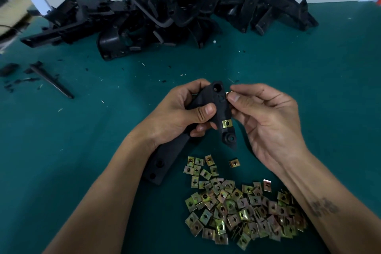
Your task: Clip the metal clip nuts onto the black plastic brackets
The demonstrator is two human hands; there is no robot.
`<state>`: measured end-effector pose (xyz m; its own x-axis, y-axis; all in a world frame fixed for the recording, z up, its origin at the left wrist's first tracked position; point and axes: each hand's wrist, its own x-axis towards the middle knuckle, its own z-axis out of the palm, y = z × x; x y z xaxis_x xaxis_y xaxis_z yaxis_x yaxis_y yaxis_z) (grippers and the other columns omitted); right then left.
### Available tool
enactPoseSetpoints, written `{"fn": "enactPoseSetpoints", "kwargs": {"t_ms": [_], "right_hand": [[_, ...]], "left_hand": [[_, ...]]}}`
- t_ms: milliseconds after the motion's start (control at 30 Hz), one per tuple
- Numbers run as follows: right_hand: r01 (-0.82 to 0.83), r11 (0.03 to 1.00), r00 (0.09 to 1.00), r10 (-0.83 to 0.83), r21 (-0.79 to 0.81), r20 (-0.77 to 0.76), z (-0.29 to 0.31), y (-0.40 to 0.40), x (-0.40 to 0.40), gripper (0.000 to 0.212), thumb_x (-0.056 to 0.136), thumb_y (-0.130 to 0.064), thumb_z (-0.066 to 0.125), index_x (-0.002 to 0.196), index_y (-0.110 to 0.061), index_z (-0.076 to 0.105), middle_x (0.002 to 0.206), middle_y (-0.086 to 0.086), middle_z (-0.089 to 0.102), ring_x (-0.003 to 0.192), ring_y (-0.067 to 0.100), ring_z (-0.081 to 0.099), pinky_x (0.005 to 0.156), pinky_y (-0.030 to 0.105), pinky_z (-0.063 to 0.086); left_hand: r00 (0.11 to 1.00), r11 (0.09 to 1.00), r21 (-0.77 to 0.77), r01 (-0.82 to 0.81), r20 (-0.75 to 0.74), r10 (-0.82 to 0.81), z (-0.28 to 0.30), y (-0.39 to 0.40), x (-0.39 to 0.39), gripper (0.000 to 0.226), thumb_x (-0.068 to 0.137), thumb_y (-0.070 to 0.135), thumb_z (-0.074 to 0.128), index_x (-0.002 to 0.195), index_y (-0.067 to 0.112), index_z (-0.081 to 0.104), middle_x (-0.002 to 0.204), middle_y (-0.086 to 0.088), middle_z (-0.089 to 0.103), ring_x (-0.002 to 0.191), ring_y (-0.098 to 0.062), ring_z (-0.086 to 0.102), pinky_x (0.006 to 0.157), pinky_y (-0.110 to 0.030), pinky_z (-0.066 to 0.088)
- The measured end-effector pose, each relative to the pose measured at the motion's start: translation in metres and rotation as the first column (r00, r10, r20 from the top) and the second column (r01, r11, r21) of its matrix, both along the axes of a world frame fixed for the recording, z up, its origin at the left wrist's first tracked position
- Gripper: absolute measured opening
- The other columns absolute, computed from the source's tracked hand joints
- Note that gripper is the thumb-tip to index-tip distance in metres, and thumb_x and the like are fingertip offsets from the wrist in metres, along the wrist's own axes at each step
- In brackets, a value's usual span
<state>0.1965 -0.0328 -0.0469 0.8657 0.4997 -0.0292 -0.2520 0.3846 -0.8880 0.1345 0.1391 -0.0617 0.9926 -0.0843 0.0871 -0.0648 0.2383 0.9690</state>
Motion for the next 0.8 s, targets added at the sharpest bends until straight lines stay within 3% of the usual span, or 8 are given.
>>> {"fn": "enactPoseSetpoints", "kwargs": {"t_ms": [100,333,400,567,667,800], "right_hand": [[0.003,1.0,1.0,-0.003,0.006,-0.009,0.001,0.001,-0.002,0.016,0.074,0.006,0.073,0.088,0.004,0.067,0.073,0.015,0.072,0.063,0.022,0.07,0.056,0.039,0.063],[-0.02,1.0,0.998,0.019,-0.013,-0.063,0.004,0.001,-0.003,0.01,0.075,0.003,0.072,0.08,0.005,0.064,0.076,0.019,0.07,0.062,0.023,0.067,0.058,0.042,0.063],[0.0,1.0,0.997,-0.002,-0.029,-0.077,0.003,0.002,-0.005,0.008,0.075,0.001,0.072,0.077,0.001,0.064,0.077,0.019,0.068,0.063,0.024,0.063,0.068,0.048,0.06],[0.059,0.997,0.993,-0.064,-0.05,-0.099,0.003,0.005,-0.009,0.014,0.085,0.005,0.068,0.074,-0.003,0.065,0.084,0.022,0.068,0.075,0.035,0.059,0.097,0.077,0.038],[0.082,0.996,0.992,-0.085,-0.032,-0.098,0.005,0.005,-0.011,0.017,0.088,0.005,0.066,0.074,-0.005,0.064,0.082,0.018,0.07,0.071,0.027,0.064,0.098,0.075,0.041],[0.101,0.992,0.994,-0.103,-0.077,-0.028,0.005,0.005,-0.013,0.01,0.085,0.004,0.07,0.079,-0.001,0.066,0.085,0.022,0.071,0.073,0.031,0.067,0.086,0.059,0.055]], "left_hand": [[1.0,1.0,0.007,-0.002,-0.002,0.002,0.0,0.0,0.0,0.037,0.082,0.021,0.065,0.107,0.001,0.046,0.073,-0.014,0.061,0.047,-0.013,0.046,0.043,-0.023,0.039],[1.0,1.0,0.014,0.003,0.006,-0.003,0.0,-0.001,0.001,0.037,0.083,0.019,0.063,0.11,0.0,0.046,0.074,-0.016,0.061,0.047,-0.014,0.045,0.043,-0.023,0.039],[1.0,1.0,0.014,0.002,0.007,-0.003,0.0,-0.001,0.001,0.034,0.084,0.017,0.062,0.108,0.001,0.046,0.074,-0.015,0.061,0.047,-0.014,0.045,0.043,-0.023,0.039],[1.0,1.0,0.009,0.014,0.013,-0.014,-0.001,0.0,0.0,0.028,0.084,0.015,0.062,0.104,0.002,0.046,0.073,-0.014,0.062,0.047,-0.013,0.046,0.043,-0.023,0.039],[1.0,1.0,0.002,0.015,0.009,-0.015,-0.001,0.0,0.0,0.03,0.083,0.018,0.064,0.103,0.003,0.047,0.073,-0.014,0.062,0.046,-0.013,0.046,0.043,-0.023,0.039],[0.999,1.0,0.015,0.024,0.022,-0.024,-0.002,0.001,0.001,0.03,0.084,0.017,0.062,0.105,0.003,0.046,0.075,-0.015,0.062,0.047,-0.013,0.046,0.043,-0.023,0.039]]}}
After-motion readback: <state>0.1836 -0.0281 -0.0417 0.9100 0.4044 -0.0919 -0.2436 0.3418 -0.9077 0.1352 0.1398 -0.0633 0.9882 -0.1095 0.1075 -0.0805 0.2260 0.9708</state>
